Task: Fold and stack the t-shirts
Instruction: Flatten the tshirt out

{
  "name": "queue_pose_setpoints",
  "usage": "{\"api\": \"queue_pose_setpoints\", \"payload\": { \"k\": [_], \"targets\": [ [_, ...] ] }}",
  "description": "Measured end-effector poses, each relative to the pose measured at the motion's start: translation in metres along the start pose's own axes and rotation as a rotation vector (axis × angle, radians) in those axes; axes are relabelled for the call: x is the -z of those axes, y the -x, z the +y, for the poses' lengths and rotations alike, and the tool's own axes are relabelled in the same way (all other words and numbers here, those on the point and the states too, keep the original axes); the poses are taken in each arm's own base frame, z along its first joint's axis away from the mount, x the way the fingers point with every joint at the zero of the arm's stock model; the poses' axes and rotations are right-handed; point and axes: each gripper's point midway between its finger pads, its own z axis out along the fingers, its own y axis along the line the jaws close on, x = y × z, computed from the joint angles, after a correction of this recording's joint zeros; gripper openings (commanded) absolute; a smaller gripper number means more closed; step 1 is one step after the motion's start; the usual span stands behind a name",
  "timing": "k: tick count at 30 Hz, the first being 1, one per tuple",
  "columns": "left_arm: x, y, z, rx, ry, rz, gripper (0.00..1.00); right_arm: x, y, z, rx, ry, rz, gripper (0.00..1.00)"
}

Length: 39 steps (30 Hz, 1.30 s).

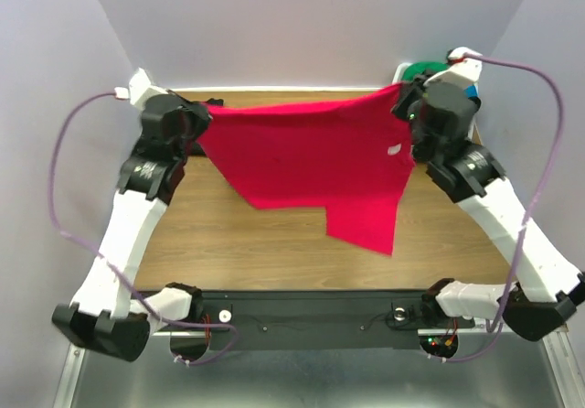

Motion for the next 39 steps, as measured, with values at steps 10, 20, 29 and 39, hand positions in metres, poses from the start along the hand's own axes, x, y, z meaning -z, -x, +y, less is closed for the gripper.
{"api": "queue_pose_setpoints", "payload": {
  "k": [10, 20, 29, 39],
  "targets": [
    [0.182, 0.148, -0.072, 0.123, -0.386, -0.375, 0.0, 0.109, 0.154, 0.02, -0.248, 0.395, -0.252, 0.0],
    [0.262, 0.149, -0.078, 0.113, -0.561, -0.331, 0.0, 0.228, 0.202, 0.01, -0.379, 0.787, -0.318, 0.0],
    [0.356, 0.165, -0.079, 0.133, -0.744, -0.371, 0.0, 0.285, 0.229, 0.01, -0.42, 0.98, -0.316, 0.01],
    [0.31, 0.146, -0.057, 0.127, -0.597, -0.388, 0.0, 0.232, 0.183, 0.006, -0.42, 0.797, -0.241, 0.0]
  ]
}}
